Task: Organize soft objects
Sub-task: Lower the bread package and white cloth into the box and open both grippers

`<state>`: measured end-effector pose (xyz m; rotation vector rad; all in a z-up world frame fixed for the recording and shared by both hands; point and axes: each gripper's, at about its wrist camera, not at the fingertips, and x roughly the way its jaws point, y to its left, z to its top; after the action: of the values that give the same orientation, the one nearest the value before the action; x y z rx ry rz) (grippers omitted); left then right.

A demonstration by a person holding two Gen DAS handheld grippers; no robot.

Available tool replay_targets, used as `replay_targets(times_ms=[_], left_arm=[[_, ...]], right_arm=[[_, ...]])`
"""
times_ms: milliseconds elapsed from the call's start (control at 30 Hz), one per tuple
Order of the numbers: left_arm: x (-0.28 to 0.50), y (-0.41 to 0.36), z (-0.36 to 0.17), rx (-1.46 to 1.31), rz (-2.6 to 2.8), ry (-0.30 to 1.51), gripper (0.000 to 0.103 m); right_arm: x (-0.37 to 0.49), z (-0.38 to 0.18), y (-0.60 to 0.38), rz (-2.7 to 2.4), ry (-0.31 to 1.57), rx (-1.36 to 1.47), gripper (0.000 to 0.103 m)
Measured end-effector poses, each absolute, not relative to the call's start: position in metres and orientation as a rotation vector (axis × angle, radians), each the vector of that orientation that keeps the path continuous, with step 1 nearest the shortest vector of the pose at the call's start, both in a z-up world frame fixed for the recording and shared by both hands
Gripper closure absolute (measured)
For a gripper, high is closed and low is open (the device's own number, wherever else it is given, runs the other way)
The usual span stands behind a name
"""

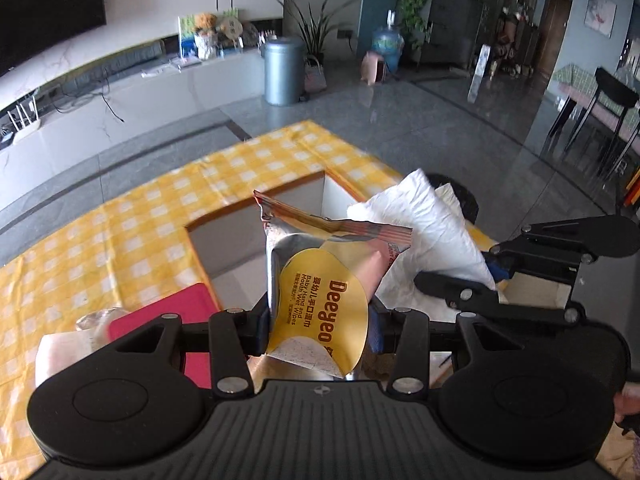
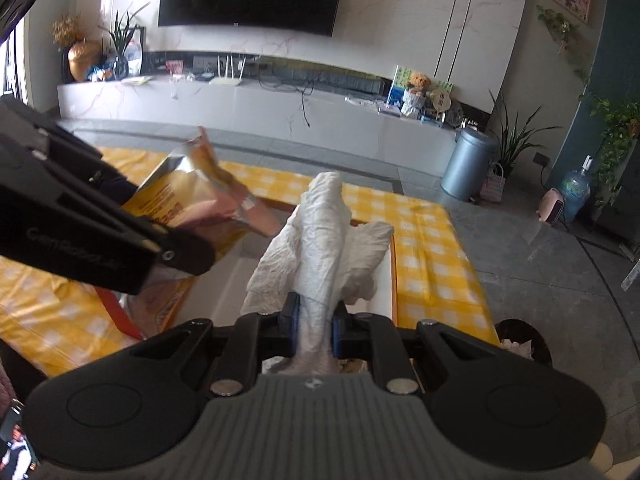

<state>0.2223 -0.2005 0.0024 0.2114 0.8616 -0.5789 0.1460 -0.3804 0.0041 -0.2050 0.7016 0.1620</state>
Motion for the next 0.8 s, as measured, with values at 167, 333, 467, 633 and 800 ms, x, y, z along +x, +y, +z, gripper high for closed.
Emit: replay_targets(times_ms=[167,333,467,633,800], left_arm=[[0.241,-0.216,-0.026,0.238,-0.556,0.924,0.052],[0.262,-0.224,-0.047,0.265,-0.522,0.981,0.052],[0.273,-0.226,-0.059,0.279,-0.501,1.005,0.052],[0.278,-0.233,-0.065,0.311,-0.498,1.014,0.051],[0.276,-0.237,-0.066,0.333,-0.506,1.012,0.048]], right_arm=[[0.169,-0.029,-0.385,0.197,0.757,-0.214,0.09],[0.199,-0.056,-0.388,0.232,0.794,-0.209,0.09],[0.219,-0.071,-0.389,0.255,0.822,-0.191,0.09],[0.233,-0.09,-0.388,0.268,0.865,-0.17,0.089],[0.235,-0.1,-0.389,0.28,0.885,-0.171,0.084]])
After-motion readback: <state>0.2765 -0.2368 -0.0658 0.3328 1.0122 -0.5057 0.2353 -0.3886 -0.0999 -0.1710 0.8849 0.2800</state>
